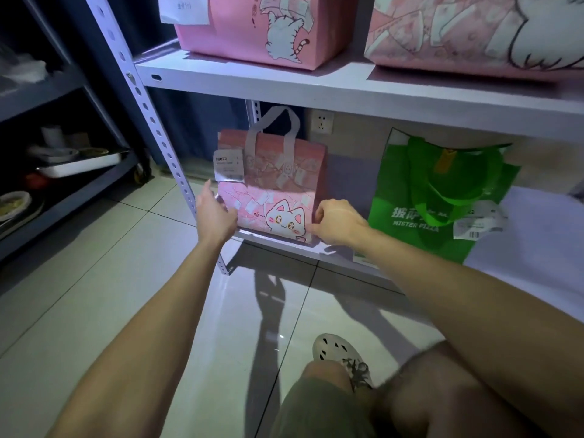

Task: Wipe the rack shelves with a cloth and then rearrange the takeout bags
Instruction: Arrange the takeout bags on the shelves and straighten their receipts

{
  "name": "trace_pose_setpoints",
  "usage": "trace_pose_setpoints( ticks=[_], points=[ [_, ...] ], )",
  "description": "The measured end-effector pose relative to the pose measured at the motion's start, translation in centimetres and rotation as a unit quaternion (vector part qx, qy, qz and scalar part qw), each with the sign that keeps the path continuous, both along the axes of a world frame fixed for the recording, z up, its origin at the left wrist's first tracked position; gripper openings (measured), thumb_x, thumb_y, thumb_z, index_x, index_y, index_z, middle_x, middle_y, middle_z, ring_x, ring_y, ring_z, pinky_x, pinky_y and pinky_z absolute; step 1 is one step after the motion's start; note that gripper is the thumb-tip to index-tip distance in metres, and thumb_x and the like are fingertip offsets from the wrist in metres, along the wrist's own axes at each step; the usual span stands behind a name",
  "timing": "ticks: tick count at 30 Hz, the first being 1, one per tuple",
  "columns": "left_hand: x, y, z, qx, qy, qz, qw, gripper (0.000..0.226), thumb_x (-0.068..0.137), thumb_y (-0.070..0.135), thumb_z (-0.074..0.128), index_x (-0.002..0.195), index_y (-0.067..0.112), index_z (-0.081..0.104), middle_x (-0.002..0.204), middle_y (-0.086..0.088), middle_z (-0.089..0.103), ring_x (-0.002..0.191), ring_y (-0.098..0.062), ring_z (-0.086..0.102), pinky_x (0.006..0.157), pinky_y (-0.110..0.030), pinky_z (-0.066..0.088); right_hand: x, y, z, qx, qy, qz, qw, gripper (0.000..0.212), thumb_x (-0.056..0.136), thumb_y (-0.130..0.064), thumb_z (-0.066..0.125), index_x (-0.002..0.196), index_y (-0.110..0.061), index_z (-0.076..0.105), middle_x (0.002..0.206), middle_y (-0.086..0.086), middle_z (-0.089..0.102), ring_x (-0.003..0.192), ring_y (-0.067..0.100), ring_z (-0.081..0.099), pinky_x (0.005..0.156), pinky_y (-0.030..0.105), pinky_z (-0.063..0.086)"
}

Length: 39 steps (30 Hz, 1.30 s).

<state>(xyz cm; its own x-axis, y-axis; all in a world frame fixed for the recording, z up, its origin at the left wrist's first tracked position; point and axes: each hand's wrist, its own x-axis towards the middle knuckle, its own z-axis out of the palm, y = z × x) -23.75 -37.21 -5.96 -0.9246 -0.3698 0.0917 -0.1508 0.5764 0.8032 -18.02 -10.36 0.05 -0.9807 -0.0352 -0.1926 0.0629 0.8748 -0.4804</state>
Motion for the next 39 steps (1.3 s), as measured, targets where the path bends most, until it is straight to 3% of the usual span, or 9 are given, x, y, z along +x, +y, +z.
trace_pose_setpoints(
  ticks=[3, 10, 13, 17, 20, 22, 25, 29, 39],
  points=[
    [2.6, 2.3, -0.8, -0.001, 0.025, 0.016, 1.000, 0.058, 0.098, 0.009, 0.067, 0.152, 0.021, 0.048, 0.135, -0.003, 0.060, 0.099, -0.016, 0.068, 0.097, -0.048, 0.061, 1.8, 2.2, -0.1, -0.041, 0.011, 0.072, 0.997, 0.007, 0.095, -0.024, 0.073, 0.092, -0.018, 0.073, 0.088, -0.003, 0.077, 0.069, 0.014, 0.077, 0.071, 0.039, 0.065],
    [7.6, 11.5, -2.0, 0.020, 0.050, -0.186, 0.981, 0.028, 0.098, 0.015, 0.068, 0.126, 0.020, 0.066, 0.103, 0.003, 0.072, 0.083, -0.012, 0.070, 0.083, -0.039, 0.062, 7.2, 9.7, -0.7, -0.049, -0.107, 0.099, 0.988, 0.010, 0.097, -0.019, 0.073, 0.100, -0.011, 0.075, 0.091, 0.005, 0.081, 0.078, 0.021, 0.080, 0.069, 0.037, 0.067],
    [8.8, 15.9, -2.5, 0.011, 0.027, -0.274, 0.961, 0.038, 0.097, 0.011, 0.073, 0.133, 0.013, 0.063, 0.115, -0.004, 0.072, 0.099, -0.019, 0.069, 0.096, -0.042, 0.060, 10.1, 15.2, -1.6, -0.036, -0.172, 0.044, 0.983, 0.026, 0.098, -0.030, 0.077, 0.103, -0.004, 0.076, 0.093, 0.010, 0.081, 0.079, 0.022, 0.080, 0.060, 0.028, 0.062],
    [9.3, 19.7, -3.1, -0.006, -0.005, -0.322, 0.947, 0.056, 0.097, 0.015, 0.076, 0.148, 0.011, 0.053, 0.139, -0.008, 0.066, 0.121, -0.022, 0.066, 0.107, -0.044, 0.054, 12.6, 22.5, -3.1, 0.024, -0.166, -0.109, 0.980, 0.051, 0.093, -0.047, 0.080, 0.101, 0.003, 0.075, 0.086, 0.014, 0.080, 0.075, 0.028, 0.080, 0.071, 0.039, 0.068],
    [9.0, 21.4, -3.3, -0.003, -0.033, -0.325, 0.945, 0.068, 0.097, 0.014, 0.075, 0.157, 0.013, 0.044, 0.148, -0.009, 0.063, 0.132, -0.027, 0.063, 0.110, -0.044, 0.052, 12.3, 25.3, -3.3, 0.068, -0.128, -0.140, 0.980, 0.085, 0.085, -0.063, 0.080, 0.142, -0.005, 0.054, 0.126, 0.016, 0.072, 0.106, 0.035, 0.074, 0.093, 0.045, 0.061],
    [8.9, 22.3, -3.5, 0.014, -0.038, -0.335, 0.941, 0.068, 0.098, 0.010, 0.074, 0.158, 0.014, 0.043, 0.146, -0.006, 0.065, 0.132, -0.026, 0.064, 0.104, -0.031, 0.051, 11.3, 25.0, -3.5, 0.010, -0.099, -0.145, 0.984, 0.101, 0.082, -0.063, 0.083, 0.159, -0.015, 0.037, 0.147, 0.011, 0.062, 0.127, 0.033, 0.063, 0.106, 0.041, 0.052],
    [8.9, 22.9, -3.9, 0.018, -0.034, -0.331, 0.943, 0.060, 0.101, 0.007, 0.070, 0.156, 0.017, 0.048, 0.141, -0.003, 0.069, 0.128, -0.024, 0.068, 0.098, -0.023, 0.047, 9.5, 23.3, -4.5, -0.106, -0.107, -0.147, 0.978, 0.096, 0.082, -0.048, 0.090, 0.158, -0.021, 0.039, 0.150, 0.006, 0.060, 0.131, 0.031, 0.061, 0.110, 0.043, 0.051],
    [8.1, 22.4, -4.2, 0.029, -0.040, -0.293, 0.955, 0.052, 0.104, 0.009, 0.065, 0.154, 0.020, 0.052, 0.142, -0.006, 0.069, 0.129, -0.028, 0.068, 0.112, -0.044, 0.053, 7.1, 21.3, -5.0, -0.078, -0.087, -0.138, 0.983, 0.087, 0.091, -0.039, 0.083, 0.160, -0.017, 0.036, 0.155, 0.010, 0.055, 0.137, 0.033, 0.055, 0.112, 0.039, 0.046],
    [7.3, 21.1, -4.0, 0.026, -0.056, -0.276, 0.959, 0.062, 0.100, -0.005, 0.062, 0.156, 0.021, 0.051, 0.142, -0.005, 0.068, 0.128, -0.022, 0.066, 0.109, -0.031, 0.050, 5.5, 20.5, -5.6, -0.096, -0.100, -0.122, 0.983, 0.090, 0.090, -0.030, 0.086, 0.162, -0.018, 0.033, 0.155, 0.008, 0.054, 0.137, 0.032, 0.055, 0.116, 0.048, 0.046]
  ],
)
